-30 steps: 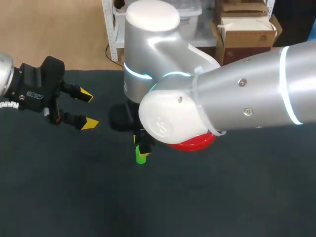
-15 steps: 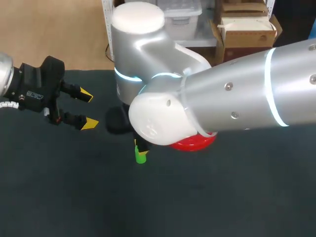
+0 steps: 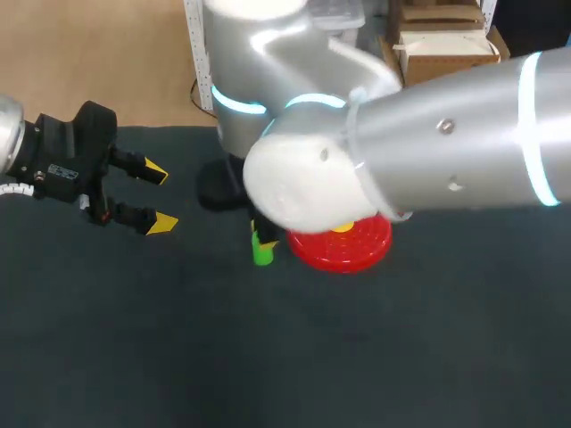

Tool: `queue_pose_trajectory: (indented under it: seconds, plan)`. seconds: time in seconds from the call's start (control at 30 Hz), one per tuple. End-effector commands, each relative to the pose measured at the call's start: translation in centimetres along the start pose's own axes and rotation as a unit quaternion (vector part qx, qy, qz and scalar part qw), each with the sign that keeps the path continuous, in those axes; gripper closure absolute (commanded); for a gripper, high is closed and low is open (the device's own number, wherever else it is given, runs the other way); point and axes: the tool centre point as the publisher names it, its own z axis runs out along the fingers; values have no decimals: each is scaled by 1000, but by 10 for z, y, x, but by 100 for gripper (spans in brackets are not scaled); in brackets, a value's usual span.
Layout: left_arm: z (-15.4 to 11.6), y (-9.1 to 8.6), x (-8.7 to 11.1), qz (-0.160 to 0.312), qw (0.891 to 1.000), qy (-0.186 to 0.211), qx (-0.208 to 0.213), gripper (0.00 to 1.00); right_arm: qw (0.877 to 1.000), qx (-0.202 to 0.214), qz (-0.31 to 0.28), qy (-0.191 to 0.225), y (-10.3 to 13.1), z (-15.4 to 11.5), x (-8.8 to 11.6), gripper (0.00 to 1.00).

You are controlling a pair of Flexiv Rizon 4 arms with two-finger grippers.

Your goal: Pick up and stack the cylinders on the red base in this order: pink,purple,orange,green

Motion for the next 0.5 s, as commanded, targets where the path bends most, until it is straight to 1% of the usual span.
queue_pose_trajectory:
  seconds: [0.03,0.17,0.2,0.3,0.4,0.5]
  plan:
    - [0,0,2,1,1000,-2,0,0,1000,1,-21,13,-2,-64,25,100]
    - [0,0,2,1,1000,-2,0,0,999,18,-29,23,-12,-118,49,100]
    - [0,0,2,1,1000,-2,0,0,999,25,-29,31,-14,-132,55,100]
    - [0,0,2,1,1000,-2,0,0,998,36,-31,42,-16,-167,70,100]
    - [0,0,2,1,1000,-2,0,0,997,47,-26,47,-19,-191,83,100]
    - [0,0,2,1,1000,-2,0,0,997,53,-10,48,-25,-202,97,100]
